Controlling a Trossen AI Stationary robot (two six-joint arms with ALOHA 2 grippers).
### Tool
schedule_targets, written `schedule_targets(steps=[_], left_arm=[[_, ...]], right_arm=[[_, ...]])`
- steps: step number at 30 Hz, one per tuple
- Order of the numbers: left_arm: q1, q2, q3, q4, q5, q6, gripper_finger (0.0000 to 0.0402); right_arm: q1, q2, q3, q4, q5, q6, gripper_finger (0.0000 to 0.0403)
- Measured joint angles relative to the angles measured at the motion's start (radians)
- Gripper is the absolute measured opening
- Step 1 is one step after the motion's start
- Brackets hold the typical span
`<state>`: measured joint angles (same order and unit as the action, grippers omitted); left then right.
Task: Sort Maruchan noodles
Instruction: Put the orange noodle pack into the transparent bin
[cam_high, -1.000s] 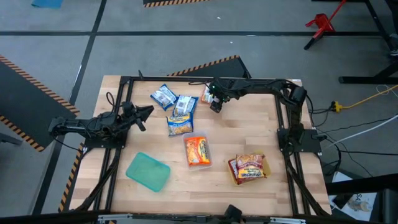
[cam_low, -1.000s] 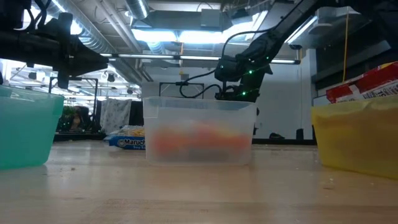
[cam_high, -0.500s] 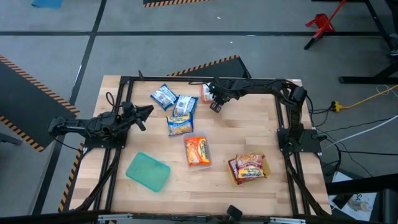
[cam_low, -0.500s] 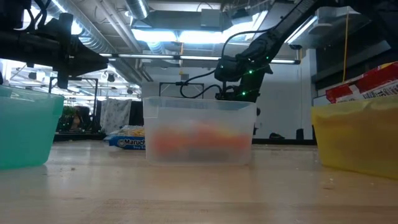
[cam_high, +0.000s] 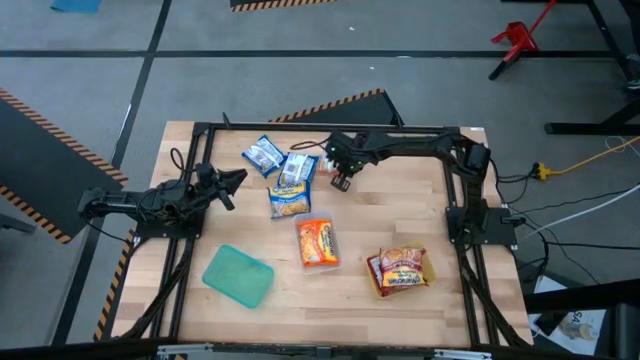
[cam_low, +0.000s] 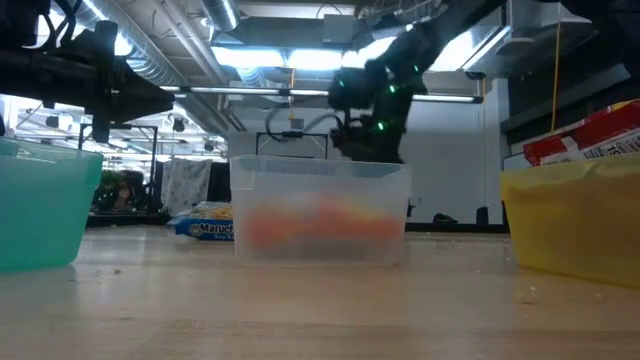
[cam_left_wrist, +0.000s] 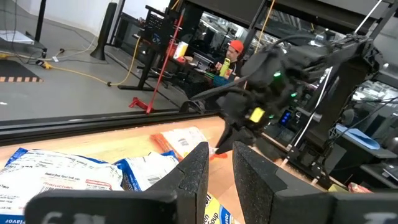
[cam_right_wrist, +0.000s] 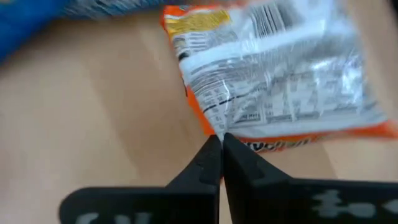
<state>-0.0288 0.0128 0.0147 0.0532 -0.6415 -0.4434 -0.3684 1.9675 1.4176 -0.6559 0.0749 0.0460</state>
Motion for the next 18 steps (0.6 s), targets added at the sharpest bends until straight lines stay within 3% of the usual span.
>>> schedule_targets(steps=[9, 18], left_arm=[[0.0, 0.0, 0.0, 0.0, 0.0, 0.0, 0.0066], [0.0, 0.0, 0.0, 0.0, 0.006, 0.0, 0.0066]], right_arm=[[0.12, 0.0, 0.2, -0.149, 0.092, -0.022, 0.0], [0.232, 0.0, 0.397, -0.267, 0.119, -0.028, 0.0]])
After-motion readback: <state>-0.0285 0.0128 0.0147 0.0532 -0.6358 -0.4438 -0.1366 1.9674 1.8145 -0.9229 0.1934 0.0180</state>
